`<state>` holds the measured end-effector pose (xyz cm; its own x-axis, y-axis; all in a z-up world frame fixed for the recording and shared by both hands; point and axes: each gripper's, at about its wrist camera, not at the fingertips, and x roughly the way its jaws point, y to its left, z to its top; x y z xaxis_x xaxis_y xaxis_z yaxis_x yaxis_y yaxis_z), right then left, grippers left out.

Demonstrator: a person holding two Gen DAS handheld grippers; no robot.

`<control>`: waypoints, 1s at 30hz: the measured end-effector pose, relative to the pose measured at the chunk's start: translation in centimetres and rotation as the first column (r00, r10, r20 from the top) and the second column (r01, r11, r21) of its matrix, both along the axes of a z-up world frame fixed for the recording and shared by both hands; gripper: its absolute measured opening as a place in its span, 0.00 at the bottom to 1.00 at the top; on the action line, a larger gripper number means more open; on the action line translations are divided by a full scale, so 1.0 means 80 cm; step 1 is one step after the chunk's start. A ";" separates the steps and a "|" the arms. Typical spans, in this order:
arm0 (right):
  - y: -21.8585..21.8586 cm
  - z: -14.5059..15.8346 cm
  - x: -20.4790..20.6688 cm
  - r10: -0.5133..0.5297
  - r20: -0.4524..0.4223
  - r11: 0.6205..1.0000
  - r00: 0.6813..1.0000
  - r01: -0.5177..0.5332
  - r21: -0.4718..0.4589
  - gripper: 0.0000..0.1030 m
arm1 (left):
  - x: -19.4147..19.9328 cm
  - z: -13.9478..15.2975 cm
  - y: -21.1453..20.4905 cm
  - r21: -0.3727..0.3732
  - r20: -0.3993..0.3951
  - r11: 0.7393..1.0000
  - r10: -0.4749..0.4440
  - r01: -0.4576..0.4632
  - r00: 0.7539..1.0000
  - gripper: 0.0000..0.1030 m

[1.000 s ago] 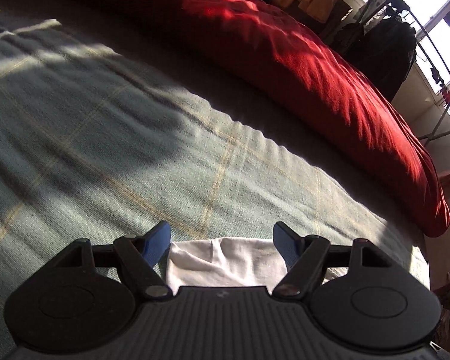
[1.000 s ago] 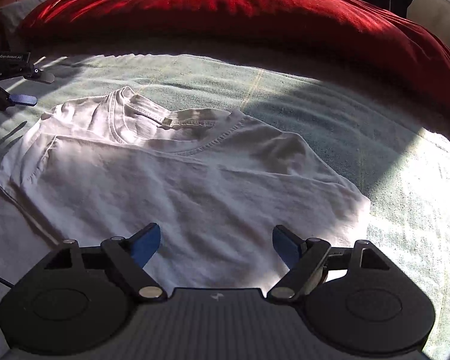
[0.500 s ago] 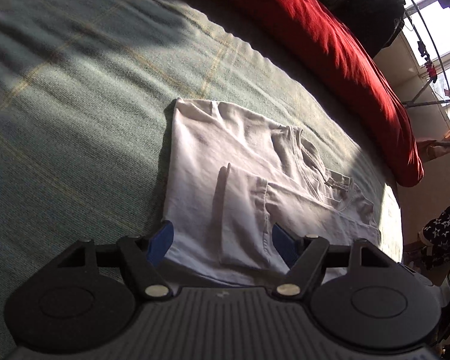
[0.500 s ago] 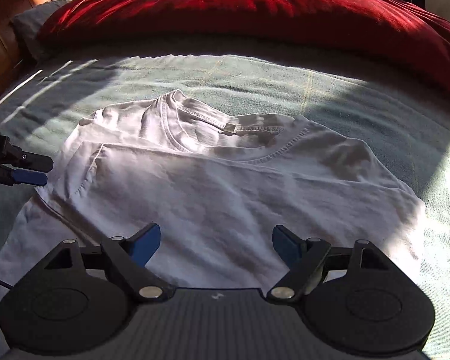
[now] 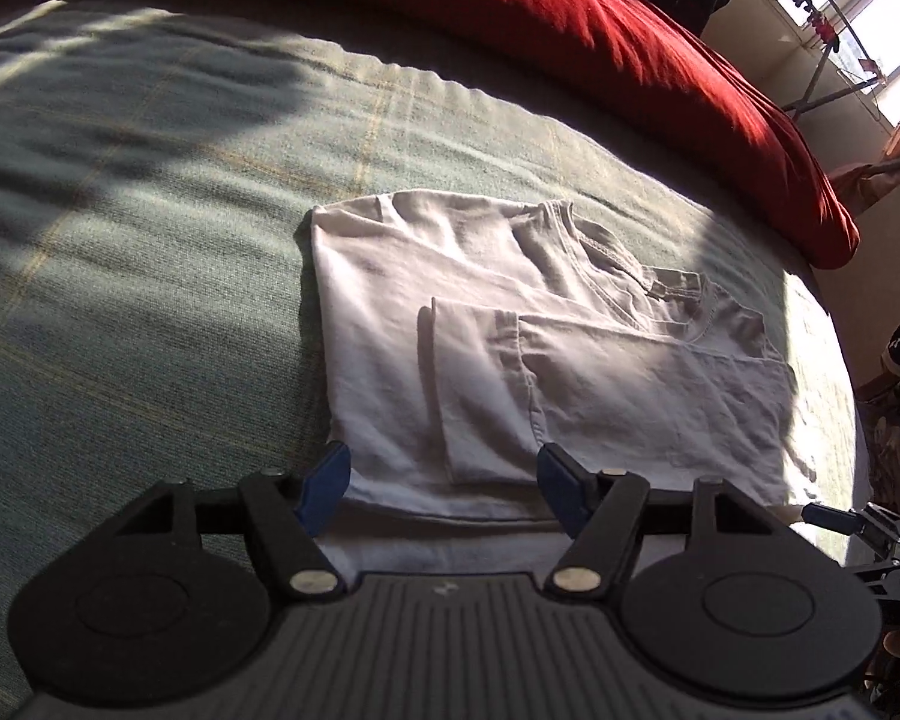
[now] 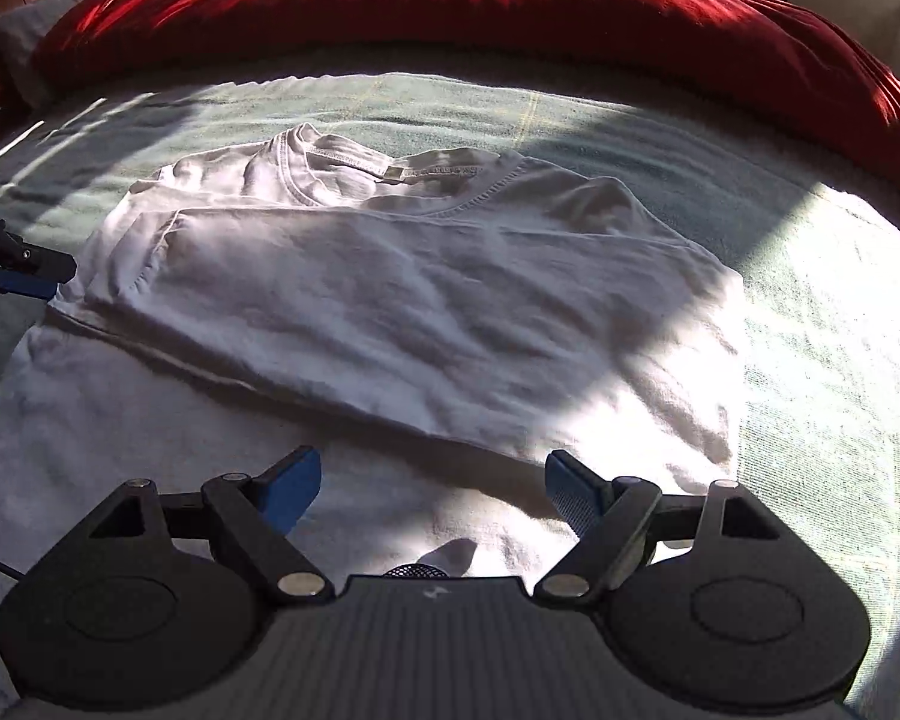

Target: Fold clothes

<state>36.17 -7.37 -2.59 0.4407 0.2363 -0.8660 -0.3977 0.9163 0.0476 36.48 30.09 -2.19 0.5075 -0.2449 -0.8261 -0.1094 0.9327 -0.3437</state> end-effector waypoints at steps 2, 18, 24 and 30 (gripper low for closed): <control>-0.008 0.000 -0.008 0.036 -0.001 0.999 0.999 -0.036 0.002 0.83 | -0.015 0.015 -0.019 0.068 0.028 0.997 -0.028 0.026 0.999 0.67; -0.020 -0.041 -0.082 0.377 -0.033 0.926 0.926 -0.377 0.015 0.94 | -0.159 -0.032 -0.170 0.376 -0.107 0.899 -0.198 0.224 0.974 0.72; -0.007 -0.054 -0.087 0.338 -0.052 0.939 0.940 -0.341 -0.046 1.00 | -0.169 -0.034 -0.147 0.335 -0.090 0.923 -0.170 0.190 0.981 0.77; -0.006 -0.054 -0.082 0.329 -0.071 0.942 0.942 -0.333 -0.047 1.00 | -0.177 -0.029 -0.153 0.369 -0.058 0.900 -0.226 0.231 0.973 0.74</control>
<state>29.64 -7.84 -6.95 0.2918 0.3089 -0.9052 -0.6767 0.7355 0.0328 22.32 17.89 -4.51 0.4631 -0.0272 -0.8859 0.1196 0.9923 0.0321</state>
